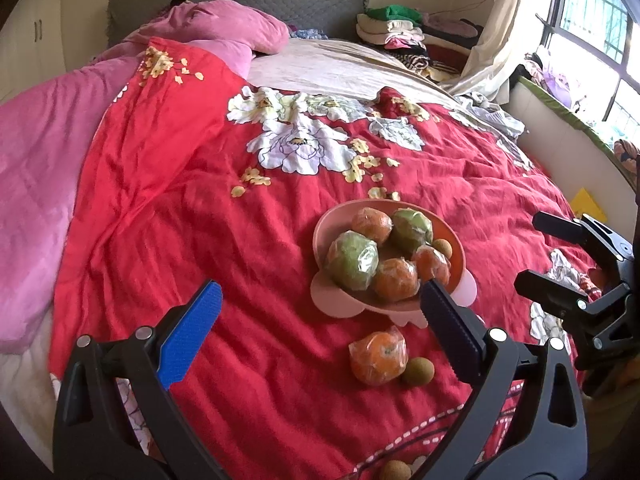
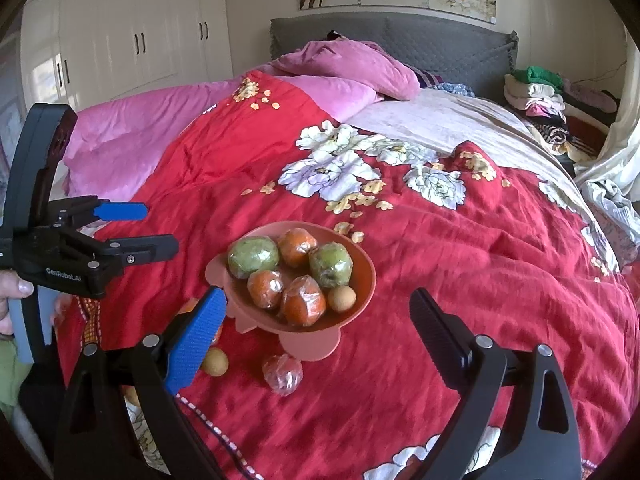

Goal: Organize fruits
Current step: 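Withdraw both tools from the bowl toward the remaining fruit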

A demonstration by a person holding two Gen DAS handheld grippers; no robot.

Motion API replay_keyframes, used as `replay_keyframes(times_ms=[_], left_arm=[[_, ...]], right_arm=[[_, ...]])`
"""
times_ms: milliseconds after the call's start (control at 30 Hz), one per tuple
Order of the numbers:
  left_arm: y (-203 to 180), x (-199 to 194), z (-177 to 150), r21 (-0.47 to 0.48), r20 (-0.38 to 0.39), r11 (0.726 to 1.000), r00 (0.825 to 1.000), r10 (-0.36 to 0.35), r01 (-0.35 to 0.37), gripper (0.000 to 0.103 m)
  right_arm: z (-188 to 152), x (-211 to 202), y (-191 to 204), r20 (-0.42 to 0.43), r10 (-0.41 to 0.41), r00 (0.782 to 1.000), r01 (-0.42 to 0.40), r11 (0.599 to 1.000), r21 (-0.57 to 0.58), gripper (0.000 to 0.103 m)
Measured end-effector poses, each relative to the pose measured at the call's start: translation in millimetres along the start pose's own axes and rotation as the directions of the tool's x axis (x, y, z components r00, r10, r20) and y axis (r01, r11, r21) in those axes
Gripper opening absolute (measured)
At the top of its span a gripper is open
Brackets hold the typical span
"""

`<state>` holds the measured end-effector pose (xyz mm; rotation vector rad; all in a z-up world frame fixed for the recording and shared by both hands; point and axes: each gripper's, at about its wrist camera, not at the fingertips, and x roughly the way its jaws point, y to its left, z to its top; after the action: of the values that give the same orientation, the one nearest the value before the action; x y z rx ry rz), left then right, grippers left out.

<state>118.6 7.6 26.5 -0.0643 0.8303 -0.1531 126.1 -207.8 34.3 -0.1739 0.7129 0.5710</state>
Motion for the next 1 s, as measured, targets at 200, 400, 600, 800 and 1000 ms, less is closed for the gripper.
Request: replay_keyframes(times_ms=[200, 400, 600, 800, 1000], left_arm=[[0.8, -3.4, -4.8, 0.006, -0.004, 1.000, 1.000, 0.011, -0.011, 0.093], [-1.8, -11.1, -8.0, 0.013, 0.010, 1.000, 1.000, 0.014, -0.014, 0.093], [-5.6, -14.3, -13.6, 0.020, 0.008, 1.000, 1.000, 0.009, -0.010, 0.093], [-7.9, -17.0, -19.5, 0.031, 0.003, 0.999, 1.000, 0.014, -0.014, 0.093], [-7.6, -18.5, -25.2, 0.032, -0.003, 0.999, 1.000, 0.015, -0.015, 0.093]], right_arm=[[-3.3, -2.6, 4.9, -0.006, -0.009, 1.000, 0.009, 1.000, 0.001, 0.094], [-8.9, -6.5, 8.5, -0.013, -0.020, 1.000, 0.020, 1.000, 0.001, 0.095], [-15.3, -7.7, 12.8, -0.028, -0.027, 0.999, 0.027, 1.000, -0.003, 0.096], [-22.2, -6.9, 15.8, -0.045, -0.032, 0.998, 0.032, 0.999, -0.007, 0.096], [-27.4, -5.3, 17.5, -0.060, -0.036, 0.998, 0.036, 0.999, -0.006, 0.097]])
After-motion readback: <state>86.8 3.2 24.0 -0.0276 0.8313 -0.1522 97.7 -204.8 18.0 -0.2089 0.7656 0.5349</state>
